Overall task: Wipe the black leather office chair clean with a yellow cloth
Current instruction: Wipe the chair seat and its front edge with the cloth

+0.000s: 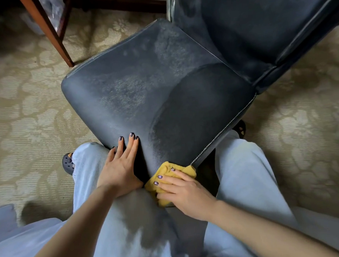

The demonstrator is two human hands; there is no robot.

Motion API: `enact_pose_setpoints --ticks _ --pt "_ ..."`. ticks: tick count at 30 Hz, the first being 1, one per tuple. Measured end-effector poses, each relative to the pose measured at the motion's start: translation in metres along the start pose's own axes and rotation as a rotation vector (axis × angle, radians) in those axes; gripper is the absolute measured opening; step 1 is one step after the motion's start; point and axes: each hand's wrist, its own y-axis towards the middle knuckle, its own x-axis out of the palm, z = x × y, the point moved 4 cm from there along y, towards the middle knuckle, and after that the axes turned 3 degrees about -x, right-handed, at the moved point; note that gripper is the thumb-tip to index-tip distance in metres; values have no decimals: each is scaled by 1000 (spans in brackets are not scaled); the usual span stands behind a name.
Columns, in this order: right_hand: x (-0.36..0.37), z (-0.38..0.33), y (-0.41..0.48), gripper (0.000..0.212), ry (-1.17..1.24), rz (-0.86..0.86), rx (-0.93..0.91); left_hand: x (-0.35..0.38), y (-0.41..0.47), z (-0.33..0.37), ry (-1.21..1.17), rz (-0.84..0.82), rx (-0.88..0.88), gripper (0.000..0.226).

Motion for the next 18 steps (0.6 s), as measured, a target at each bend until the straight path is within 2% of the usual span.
enact_pose_setpoints --ticks 3,6,9,12,18 --pt "-6 9 -2 30 -7 35 -93 1 1 -2 1 -4 2 123" --pt "-19 18 14 37 26 119 -107 1 0 -4 -38 6 22 113" --pt "-24 30 38 28 92 164 -63 -1 0 -5 -188 76 14 99" --pt "-25 55 64 34 104 152 41 -5 1 -6 -322 118 -14 101" --pt "-37 101 101 43 69 123 158 -2 0 -7 -324 150 -11 98"
